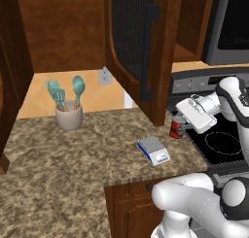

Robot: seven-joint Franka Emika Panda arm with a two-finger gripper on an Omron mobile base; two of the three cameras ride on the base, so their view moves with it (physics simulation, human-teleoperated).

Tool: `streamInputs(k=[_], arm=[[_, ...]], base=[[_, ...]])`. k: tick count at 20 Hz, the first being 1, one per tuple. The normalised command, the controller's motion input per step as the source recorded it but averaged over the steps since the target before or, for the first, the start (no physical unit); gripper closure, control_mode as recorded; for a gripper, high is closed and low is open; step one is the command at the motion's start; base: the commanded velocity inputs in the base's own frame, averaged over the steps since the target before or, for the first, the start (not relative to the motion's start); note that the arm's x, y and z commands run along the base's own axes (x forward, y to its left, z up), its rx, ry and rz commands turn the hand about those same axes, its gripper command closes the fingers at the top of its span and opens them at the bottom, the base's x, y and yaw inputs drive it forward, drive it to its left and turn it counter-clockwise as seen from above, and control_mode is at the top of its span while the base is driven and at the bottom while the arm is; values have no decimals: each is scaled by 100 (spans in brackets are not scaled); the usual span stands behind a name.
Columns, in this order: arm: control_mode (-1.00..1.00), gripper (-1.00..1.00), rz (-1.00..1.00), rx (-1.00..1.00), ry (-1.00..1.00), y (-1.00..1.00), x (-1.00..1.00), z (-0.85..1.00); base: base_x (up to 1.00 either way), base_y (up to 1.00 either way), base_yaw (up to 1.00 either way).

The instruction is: Pick the canned food and place it on the digital scale for weighing, and close the cabinet.

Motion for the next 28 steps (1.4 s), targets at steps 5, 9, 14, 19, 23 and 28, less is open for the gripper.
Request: streamInputs(k=[5, 9, 14, 19, 23, 28], arm=[[-100, 100, 0, -3, 1, 14, 11, -34], [-100, 100, 0, -1, 3, 11, 15, -21], [-100, 100, 0, -2, 3, 19, 15, -20], [-100, 100, 0, -1, 5, 13, 23, -25], [-100, 100, 0, 0, 6, 3, 24, -23], [-100, 100, 0, 0, 4, 0, 22, -25]], base=[[0, 0, 0], [0, 0, 0], [0, 0, 0], [0, 0, 0], [0, 0, 0], [0, 0, 0]])
